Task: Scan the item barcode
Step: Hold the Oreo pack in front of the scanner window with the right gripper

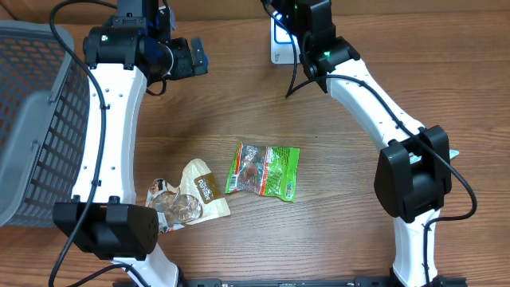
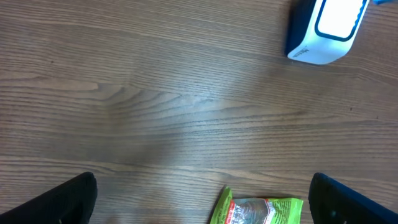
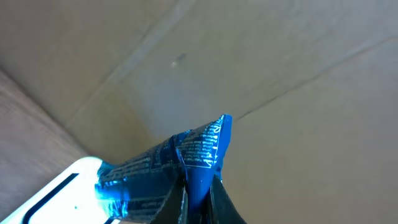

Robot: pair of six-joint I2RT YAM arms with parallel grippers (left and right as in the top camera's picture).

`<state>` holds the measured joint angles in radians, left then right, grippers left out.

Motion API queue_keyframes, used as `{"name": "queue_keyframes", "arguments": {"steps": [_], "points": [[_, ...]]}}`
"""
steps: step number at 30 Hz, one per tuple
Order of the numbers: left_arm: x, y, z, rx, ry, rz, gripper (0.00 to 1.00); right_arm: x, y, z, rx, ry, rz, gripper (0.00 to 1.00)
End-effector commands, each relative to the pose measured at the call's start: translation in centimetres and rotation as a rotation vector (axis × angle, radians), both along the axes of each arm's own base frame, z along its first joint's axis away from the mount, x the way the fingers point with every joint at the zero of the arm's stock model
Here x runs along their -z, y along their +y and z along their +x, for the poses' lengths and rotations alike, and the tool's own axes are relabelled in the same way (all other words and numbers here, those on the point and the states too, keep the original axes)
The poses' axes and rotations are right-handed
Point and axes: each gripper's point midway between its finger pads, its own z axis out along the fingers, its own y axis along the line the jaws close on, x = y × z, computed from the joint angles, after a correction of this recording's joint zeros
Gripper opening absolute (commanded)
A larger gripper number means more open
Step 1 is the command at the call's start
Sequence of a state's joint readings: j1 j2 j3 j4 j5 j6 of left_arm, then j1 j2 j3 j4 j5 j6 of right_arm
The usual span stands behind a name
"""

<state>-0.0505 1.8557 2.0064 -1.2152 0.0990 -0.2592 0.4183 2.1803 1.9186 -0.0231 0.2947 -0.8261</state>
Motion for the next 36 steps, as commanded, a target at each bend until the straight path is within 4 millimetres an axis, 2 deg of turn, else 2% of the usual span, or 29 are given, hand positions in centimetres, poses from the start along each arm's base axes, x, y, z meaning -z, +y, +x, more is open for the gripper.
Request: {"name": "queue_keyframes", "arguments": {"steps": [1, 4, 8, 12, 16, 27, 34, 36], "points": [[-0.4, -0.1, 0.2, -0.007, -0.011, -0.001, 1.00, -2.4, -0.5, 0.8, -0.010, -0.082, -0.002, 0.04], [-0.4, -0.1, 0.2, -0.007, -0.011, 0.000, 1.00, -1.8, -0.9, 2.2, -0.009, -0.149, -0.058, 0.04], [-0.4, -0.1, 0.2, -0.007, -0.011, -0.001, 1.00, 0.2, -1.2, 3.7, -0.013, -0.204, -0.177, 0.04], [-0.4, -0.1, 0.2, -0.007, -0.011, -0.001, 1.00, 2.5, -1.3, 4.3, -0.012, -0.184, -0.235, 0.04], [-0.4, -0.1, 0.2, -0.007, -0.011, 0.000, 1.00, 3.2, -1.3, 4.2, -0.001, -0.162, -0.246, 0.04], [-0.4, -0.1, 0.2, -0.007, -0.011, -0.001, 1.00, 1.4, 1.7, 3.1, -0.010, -0.231, -0.228, 0.04], [-0.4, -0.1, 0.2, -0.007, -0.011, -0.001, 1.00, 1.5, 2.5, 2.6, 0.006, -0.232, -0.302, 0.04], [-0.4, -0.1, 0.2, -0.007, -0.011, 0.000, 1.00, 2.7, 2.6, 2.5, -0.003, -0.187, -0.325, 0.04]]}}
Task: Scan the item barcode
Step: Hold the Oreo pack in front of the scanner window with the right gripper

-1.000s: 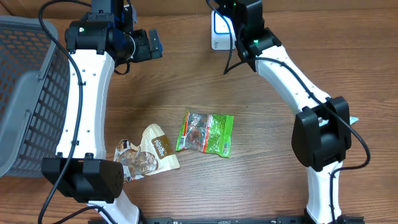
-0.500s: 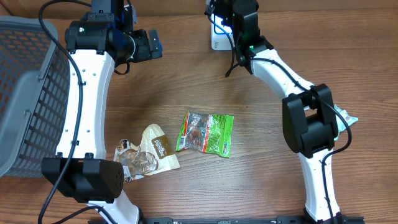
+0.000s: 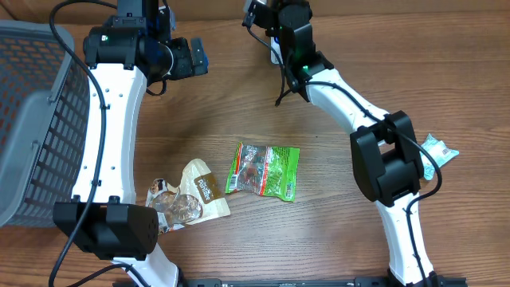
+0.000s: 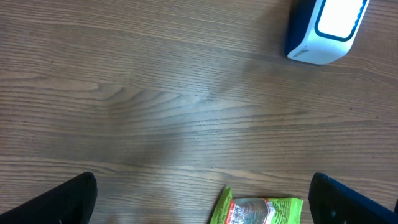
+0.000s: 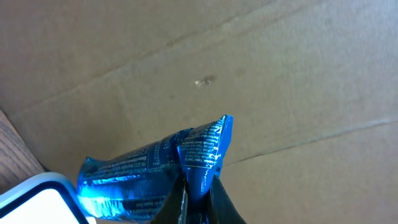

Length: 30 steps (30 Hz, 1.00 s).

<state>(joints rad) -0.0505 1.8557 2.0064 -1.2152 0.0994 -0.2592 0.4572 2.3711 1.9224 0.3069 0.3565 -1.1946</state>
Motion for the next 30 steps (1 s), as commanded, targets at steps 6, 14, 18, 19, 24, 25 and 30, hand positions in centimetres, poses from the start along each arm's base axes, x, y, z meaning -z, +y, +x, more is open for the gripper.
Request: {"name": "queue_keyframes", "arguments": {"steps": [6, 14, 18, 19, 24, 25, 30], "points": [[-0.4, -0.1, 0.2, -0.007, -0.011, 0.000, 1.00, 2.3, -0.2, -1.2, 0.039, 0.148, -0.102, 0.04], [-0.4, -0.1, 0.2, -0.007, -0.011, 0.000, 1.00, 2.4, 3.4, -3.1, -0.029, 0.167, -0.117, 0.04], [-0.4, -0.1, 0.2, -0.007, -0.011, 0.000, 1.00, 1.1, 4.6, -3.8, -0.062, 0.152, -0.100, 0.04], [-0.4, -0.1, 0.2, -0.007, -0.011, 0.000, 0.99, 1.0, 4.7, -3.9, -0.062, 0.152, -0.095, 0.04], [-0.4, -0.1, 0.2, -0.007, -0.011, 0.000, 1.00, 1.3, 5.3, -4.6, -0.060, 0.189, -0.043, 0.04], [-0.4, -0.1, 0.2, -0.007, -0.011, 0.000, 1.00, 1.6, 5.2, -4.7, -0.057, 0.199, -0.047, 0.04], [-0.4, -0.1, 0.2, -0.007, -0.011, 0.000, 1.00, 2.6, 4.8, -5.3, -0.027, 0.274, 0.022, 0.04]]}}
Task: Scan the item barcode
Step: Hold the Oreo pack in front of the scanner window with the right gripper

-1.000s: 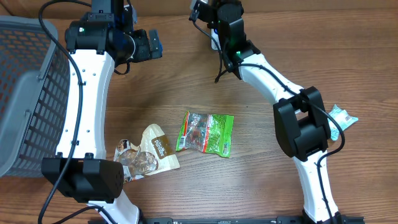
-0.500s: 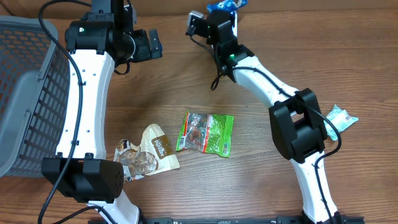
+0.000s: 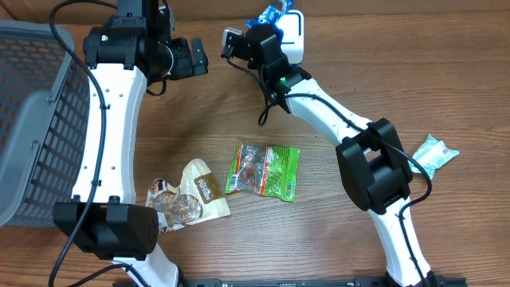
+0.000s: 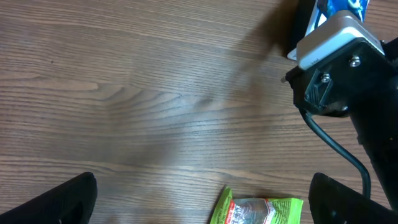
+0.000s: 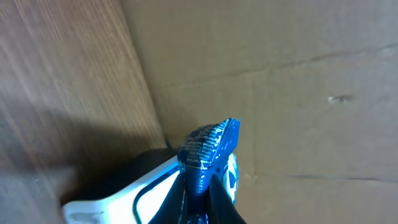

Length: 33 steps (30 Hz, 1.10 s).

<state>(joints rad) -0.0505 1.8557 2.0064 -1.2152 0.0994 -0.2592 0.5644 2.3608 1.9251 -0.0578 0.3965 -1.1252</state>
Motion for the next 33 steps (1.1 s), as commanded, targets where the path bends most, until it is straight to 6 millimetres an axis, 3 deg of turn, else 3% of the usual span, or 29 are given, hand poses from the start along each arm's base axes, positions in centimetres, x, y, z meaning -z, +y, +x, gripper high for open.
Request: {"name": "queue_keyframes", "arguments": {"steps": [1, 11, 19, 33], "points": [[-0.4, -0.1, 0.2, -0.007, -0.011, 0.000, 1.00, -4.7, -0.1, -0.6, 0.048, -0.024, 0.143, 0.04], [-0.4, -0.1, 0.2, -0.007, -0.011, 0.000, 1.00, -6.3, -0.4, -0.8, 0.102, -0.021, 0.294, 0.04], [-0.4, -0.1, 0.2, -0.007, -0.011, 0.000, 1.00, -8.0, -2.5, 0.0, 0.208, -0.021, 0.517, 0.04], [-0.4, -0.1, 0.2, -0.007, -0.011, 0.000, 1.00, -7.7, -3.1, 0.1, 0.216, 0.004, 0.529, 0.04]]}}
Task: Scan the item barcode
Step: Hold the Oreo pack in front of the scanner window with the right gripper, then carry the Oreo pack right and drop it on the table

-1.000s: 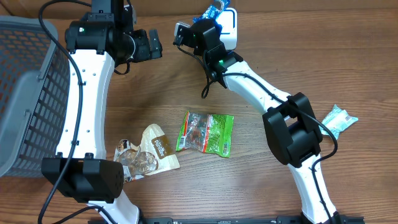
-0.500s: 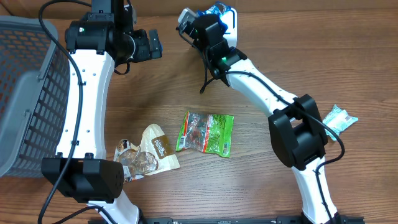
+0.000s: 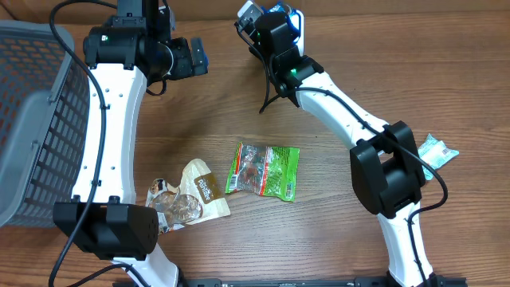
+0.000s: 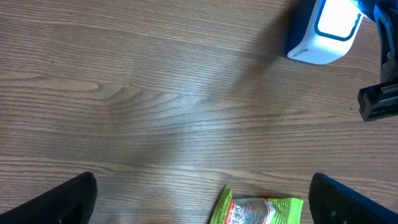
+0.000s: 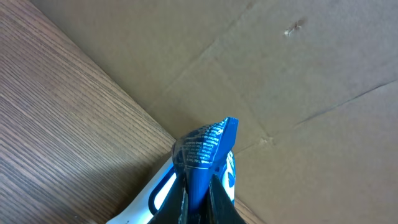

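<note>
My right gripper (image 5: 199, 200) is shut on a blue foil packet (image 5: 205, 152), holding it edge-up just over the white-and-blue barcode scanner (image 5: 160, 194). In the overhead view the right gripper (image 3: 276, 17) sits at the table's far edge and covers most of the scanner (image 3: 297, 17). The left wrist view shows the scanner (image 4: 324, 31) standing on the wood. My left gripper (image 4: 202, 204) is open and empty, hovering above the table left of the scanner, also seen as the left gripper (image 3: 194, 56).
A green snack packet (image 3: 264, 170) lies mid-table, with a tan packet (image 3: 201, 188) and a clear cookie packet (image 3: 170, 209) to its left. A pale packet (image 3: 435, 151) lies at the right. A grey mesh basket (image 3: 32, 119) stands at the left edge. A cardboard wall backs the table.
My right gripper, still shut on the blue packet, has moved right from beside the scanner to over it, and the packet now points another way. The left arm has not moved.
My right gripper held the blue packet at the scanner at the table's far edge. It then stood turned and further left, and then clear to the scanner's left. Now it is back over the scanner, the packet gripped throughout. The left gripper stayed open in place.
</note>
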Robot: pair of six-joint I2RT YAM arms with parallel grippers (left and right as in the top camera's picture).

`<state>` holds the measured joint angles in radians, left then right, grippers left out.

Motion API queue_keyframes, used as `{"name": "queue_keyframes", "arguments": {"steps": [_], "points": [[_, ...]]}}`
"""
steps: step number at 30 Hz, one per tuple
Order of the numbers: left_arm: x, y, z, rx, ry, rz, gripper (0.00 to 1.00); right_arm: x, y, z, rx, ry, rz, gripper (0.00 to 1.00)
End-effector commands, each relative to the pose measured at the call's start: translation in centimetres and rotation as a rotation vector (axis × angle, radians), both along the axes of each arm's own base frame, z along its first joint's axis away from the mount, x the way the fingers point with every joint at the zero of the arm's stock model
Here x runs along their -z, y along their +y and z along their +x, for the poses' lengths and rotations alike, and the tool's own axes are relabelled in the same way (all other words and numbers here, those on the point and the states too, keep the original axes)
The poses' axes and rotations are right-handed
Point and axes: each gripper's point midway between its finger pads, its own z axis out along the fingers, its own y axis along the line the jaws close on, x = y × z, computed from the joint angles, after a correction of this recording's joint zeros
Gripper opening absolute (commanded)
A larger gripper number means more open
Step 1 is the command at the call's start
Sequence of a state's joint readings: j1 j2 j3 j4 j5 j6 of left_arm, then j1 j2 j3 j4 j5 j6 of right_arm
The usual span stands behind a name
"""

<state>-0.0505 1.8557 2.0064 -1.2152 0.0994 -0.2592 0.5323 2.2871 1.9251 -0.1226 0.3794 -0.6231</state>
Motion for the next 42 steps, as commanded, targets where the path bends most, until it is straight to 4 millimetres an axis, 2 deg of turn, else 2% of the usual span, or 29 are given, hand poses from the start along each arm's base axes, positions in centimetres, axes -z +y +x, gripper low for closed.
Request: {"name": "queue_keyframes", "arguments": {"steps": [1, 11, 21, 24, 26, 27, 28, 30, 34, 36, 38, 40, 42], "points": [[-0.4, -0.1, 0.2, -0.007, -0.011, 0.000, 1.00, -4.4, -0.9, 0.0, 0.019, -0.060, 0.052, 0.04], [-0.4, -0.1, 0.2, -0.007, -0.011, 0.000, 1.00, -2.2, -1.4, -0.8, 0.018, 0.026, -0.002, 0.04], [-0.4, -0.1, 0.2, -0.007, -0.011, 0.000, 1.00, -3.0, -1.0, -0.8, 0.008, 0.008, 0.013, 0.04], [-0.4, -0.1, 0.2, -0.007, -0.011, 0.000, 1.00, -6.0, -0.7, -1.3, -0.005, -0.041, 0.046, 0.04], [-0.4, -0.1, 0.2, -0.007, -0.011, 0.000, 1.00, -9.3, -0.7, -1.9, -0.016, -0.092, 0.079, 0.04], [-0.4, -0.1, 0.2, -0.007, -0.011, 0.000, 1.00, -11.7, -0.7, -2.6, -0.033, -0.123, 0.108, 0.04], [-0.4, -0.1, 0.2, -0.007, -0.011, 0.000, 1.00, -13.0, -0.9, -3.0, -0.035, -0.139, 0.128, 0.04], [-0.4, -0.1, 0.2, -0.007, -0.011, 0.000, 1.00, -17.3, -1.7, -4.6, -0.033, -0.186, 0.192, 0.04], [-0.4, -0.1, 0.2, -0.007, -0.011, 0.000, 1.00, -22.7, -4.0, -7.7, -0.014, -0.217, 0.261, 0.04], [-0.4, -0.1, 0.2, -0.007, -0.011, 0.000, 1.00, -24.1, -5.5, -9.1, 0.015, -0.196, 0.315, 0.04], [-0.4, -0.1, 0.2, -0.007, -0.011, 0.000, 1.00, -24.6, -7.4, -10.5, 0.063, -0.150, 0.376, 0.04], [-0.4, -0.1, 0.2, -0.007, -0.011, 0.000, 1.00, -24.2, -9.6, -11.6, 0.136, -0.078, 0.460, 0.04], [-0.4, -0.1, 0.2, -0.007, -0.011, 0.000, 1.00, -22.4, -12.7, -12.9, 0.234, 0.037, 0.519, 0.04]]}}
